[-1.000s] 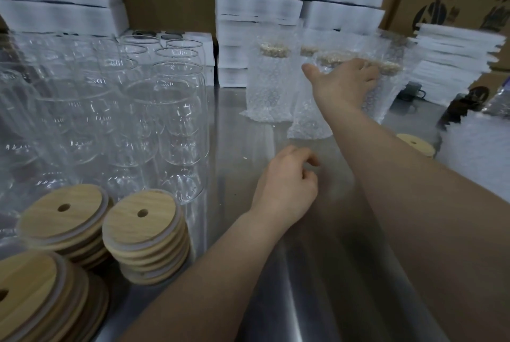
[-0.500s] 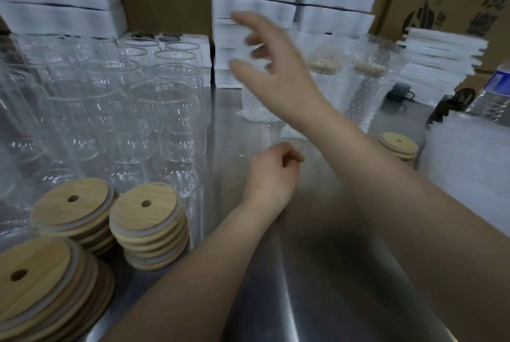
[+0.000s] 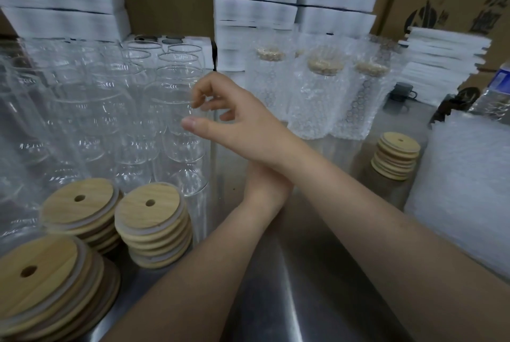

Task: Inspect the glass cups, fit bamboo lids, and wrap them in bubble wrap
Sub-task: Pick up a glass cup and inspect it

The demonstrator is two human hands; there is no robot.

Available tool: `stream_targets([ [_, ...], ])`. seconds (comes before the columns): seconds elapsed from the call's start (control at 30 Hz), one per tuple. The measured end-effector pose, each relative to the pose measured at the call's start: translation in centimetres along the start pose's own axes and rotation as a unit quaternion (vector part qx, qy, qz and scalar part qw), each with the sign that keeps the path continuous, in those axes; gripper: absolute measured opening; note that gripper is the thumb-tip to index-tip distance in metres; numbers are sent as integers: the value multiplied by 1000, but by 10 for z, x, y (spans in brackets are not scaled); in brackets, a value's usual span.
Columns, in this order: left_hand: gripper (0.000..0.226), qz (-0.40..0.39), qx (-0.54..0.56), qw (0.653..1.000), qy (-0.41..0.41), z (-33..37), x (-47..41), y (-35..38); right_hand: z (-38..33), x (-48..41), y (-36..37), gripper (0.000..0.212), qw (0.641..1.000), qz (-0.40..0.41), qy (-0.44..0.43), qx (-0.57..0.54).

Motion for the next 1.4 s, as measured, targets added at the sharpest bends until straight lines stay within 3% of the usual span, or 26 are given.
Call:
stream_targets([
  [0.03,34,45,-9,999,18,7,0,-13,1,2,0,26,1000,4,-3,-13],
  [0.07,33,132,-117,983,48,20,-1,-29,2,4,-2,27,999,13,-5,-30],
  [0.1,38,234,-256,938,12,17,1,-37,3,8,-6,27,998,30,-6,-53],
  [0.13,38,264,-239,934,28,23,2,-38,3,12,-13,25,995,57,-10,-80],
  [0.17,36,209,-76,973,66,19,1,-33,3,16,-23,24,990,92,-15,-107],
  [0.2,30,122,7,992,28,16,-6,-17,3,21,-35,22,982,134,-15,-129],
  [0.27,27,118,-1,989,84,25,2,-8,7,30,-59,18,960,221,3,-169],
  [0.33,30,133,44,987,81,16,-9,-12,15,38,-83,17,923,292,23,-249],
  [0.43,32,156,192,968,51,14,-14,-14,28,51,-112,16,873,365,29,-323],
  [0.57,27,173,317,931,47,15,-10,-28,44,68,-121,22,869,413,47,-267],
  [0.7,9,149,246,944,164,36,4,-27,64,77,-112,20,885,424,67,-180],
  [0.87,80,42,65,968,238,44,11,0,79,81,-105,19,889,420,76,-166],
  [1.0,87,59,19,968,244,42,7,0,83,79,-102,26,897,395,87,-177],
  [1.17,82,73,129,965,217,40,4,-9,92,71,-92,56,899,311,97,-293],
  [1.23,80,71,182,960,203,40,3,-14,97,68,-86,49,889,281,123,-339],
  [1.3,72,59,230,954,184,38,1,-15,105,67,-80,26,880,269,178,-350],
  [1.33,65,51,251,951,173,36,-1,-14,110,67,-77,25,875,264,208,-349],
  [1.4,46,32,291,943,158,32,-6,-13,122,69,-70,42,872,230,253,-351],
])
Point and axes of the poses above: each hand's wrist, its own x-axis away from the middle knuckle, its own y-axis out of the palm, z = x × y, the point moved 7 cm from there along -x, towards the middle knuckle, and after that the axes turned 1 degree about -x, right-handed, at the moved point
